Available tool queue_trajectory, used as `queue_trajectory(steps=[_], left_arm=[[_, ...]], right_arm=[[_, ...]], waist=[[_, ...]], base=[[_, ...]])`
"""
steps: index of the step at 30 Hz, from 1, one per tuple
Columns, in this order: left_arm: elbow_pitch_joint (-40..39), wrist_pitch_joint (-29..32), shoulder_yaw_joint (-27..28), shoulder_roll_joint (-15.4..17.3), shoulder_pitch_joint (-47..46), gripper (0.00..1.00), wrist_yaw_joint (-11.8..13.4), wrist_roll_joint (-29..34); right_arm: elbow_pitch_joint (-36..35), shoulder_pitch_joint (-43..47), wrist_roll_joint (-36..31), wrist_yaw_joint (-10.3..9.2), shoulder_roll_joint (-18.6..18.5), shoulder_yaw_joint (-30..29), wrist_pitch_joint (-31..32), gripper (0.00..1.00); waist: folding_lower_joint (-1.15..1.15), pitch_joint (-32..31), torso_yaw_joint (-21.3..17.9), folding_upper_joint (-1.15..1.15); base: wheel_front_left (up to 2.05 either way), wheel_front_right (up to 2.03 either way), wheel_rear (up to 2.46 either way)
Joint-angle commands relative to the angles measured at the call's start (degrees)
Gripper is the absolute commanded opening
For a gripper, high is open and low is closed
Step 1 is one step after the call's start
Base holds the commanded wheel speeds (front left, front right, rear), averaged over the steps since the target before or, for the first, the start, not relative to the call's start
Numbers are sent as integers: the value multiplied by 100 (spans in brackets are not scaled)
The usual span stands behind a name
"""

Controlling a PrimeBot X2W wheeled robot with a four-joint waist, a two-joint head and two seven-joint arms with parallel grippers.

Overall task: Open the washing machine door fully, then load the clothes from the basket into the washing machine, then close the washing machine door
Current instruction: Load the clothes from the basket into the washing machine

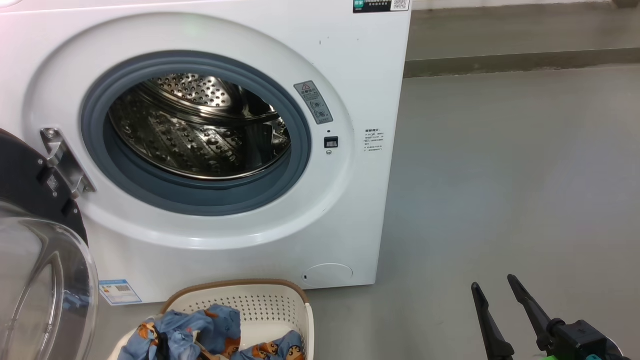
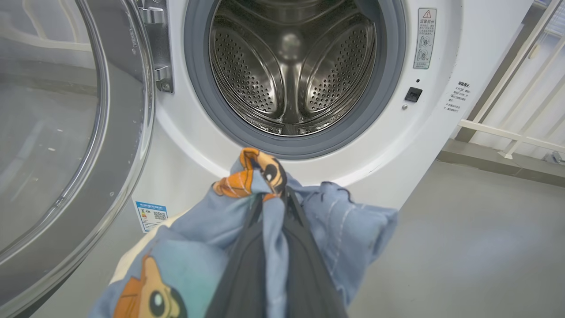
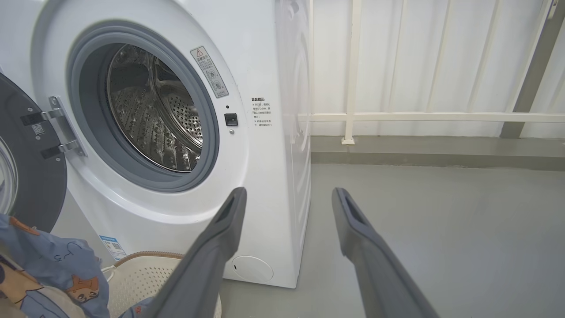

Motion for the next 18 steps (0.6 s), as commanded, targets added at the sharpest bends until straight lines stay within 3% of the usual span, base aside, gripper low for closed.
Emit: queue_trajectory(steps=[1, 9, 18], left_arm=[[-177, -71, 211, 15, -153, 0, 35, 39], [-209, -71, 245, -2, -265, 0, 29, 9], [4, -71, 365, -45, -809, 0, -55, -46]], right_arm=[[-147, -104, 8, 8, -32, 123, -28, 100], [-168, -138, 0, 8, 29, 158, -28, 100], [-196, -291, -1, 8, 97, 261, -28, 100]], waist=[[0, 6, -7, 0], [0, 121, -91, 0], [0, 413, -441, 0]], base=[[0, 0, 0], [0, 0, 0], [0, 0, 0]])
